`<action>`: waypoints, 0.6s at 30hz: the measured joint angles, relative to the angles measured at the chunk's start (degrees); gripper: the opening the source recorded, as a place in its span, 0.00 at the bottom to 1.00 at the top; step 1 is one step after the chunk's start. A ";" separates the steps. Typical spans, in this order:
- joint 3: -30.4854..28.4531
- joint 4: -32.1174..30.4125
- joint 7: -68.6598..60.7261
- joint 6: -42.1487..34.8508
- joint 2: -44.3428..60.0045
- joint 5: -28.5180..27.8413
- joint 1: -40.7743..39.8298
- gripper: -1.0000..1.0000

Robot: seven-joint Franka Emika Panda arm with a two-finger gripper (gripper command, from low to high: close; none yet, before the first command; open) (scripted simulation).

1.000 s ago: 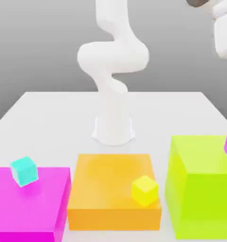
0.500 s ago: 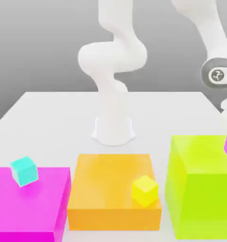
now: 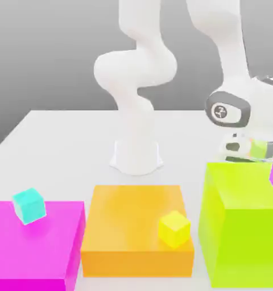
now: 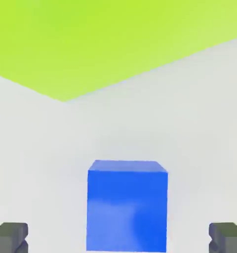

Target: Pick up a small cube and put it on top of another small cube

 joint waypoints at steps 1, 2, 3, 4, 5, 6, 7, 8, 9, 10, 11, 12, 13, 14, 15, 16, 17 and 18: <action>-2.16 0.41 1.56 1.21 1.63 -1.95 1.70 0.50; -4.47 0.82 2.90 2.47 3.27 -3.66 3.61 0.50; -6.81 1.22 4.12 3.74 4.91 -5.22 5.59 0.50; -9.14 1.61 5.19 5.02 6.54 -6.59 7.59 0.50; -10.43 1.83 5.74 5.77 7.49 -7.35 8.70 0.00; -10.43 1.83 5.74 5.77 7.49 -7.35 8.70 0.00; -10.43 1.83 5.74 5.78 7.49 -7.35 8.70 0.00; -10.43 1.83 5.74 5.82 7.49 -7.35 8.70 0.00; -10.43 1.83 5.74 5.87 7.49 -7.35 8.70 0.00; -10.43 1.83 5.74 5.92 7.49 -7.35 8.70 0.00; -11.05 1.95 6.11 6.22 7.96 -7.81 9.22 0.00; -10.30 1.81 5.75 5.77 7.37 -7.33 8.58 0.00; -8.87 1.53 4.89 4.92 6.24 -6.19 7.42 0.00; -7.16 1.17 3.70 3.88 4.83 -4.63 6.06 0.00; -5.38 0.77 2.28 2.74 3.27 -2.76 4.72 0.00; -3.68 0.35 0.72 1.56 1.64 -0.69 3.49 0.00; -2.13 -0.08 -0.92 0.36 -0.05 1.47 2.43 0.00; -0.85 -0.51 -2.61 -0.86 -1.76 3.71 1.67 0.00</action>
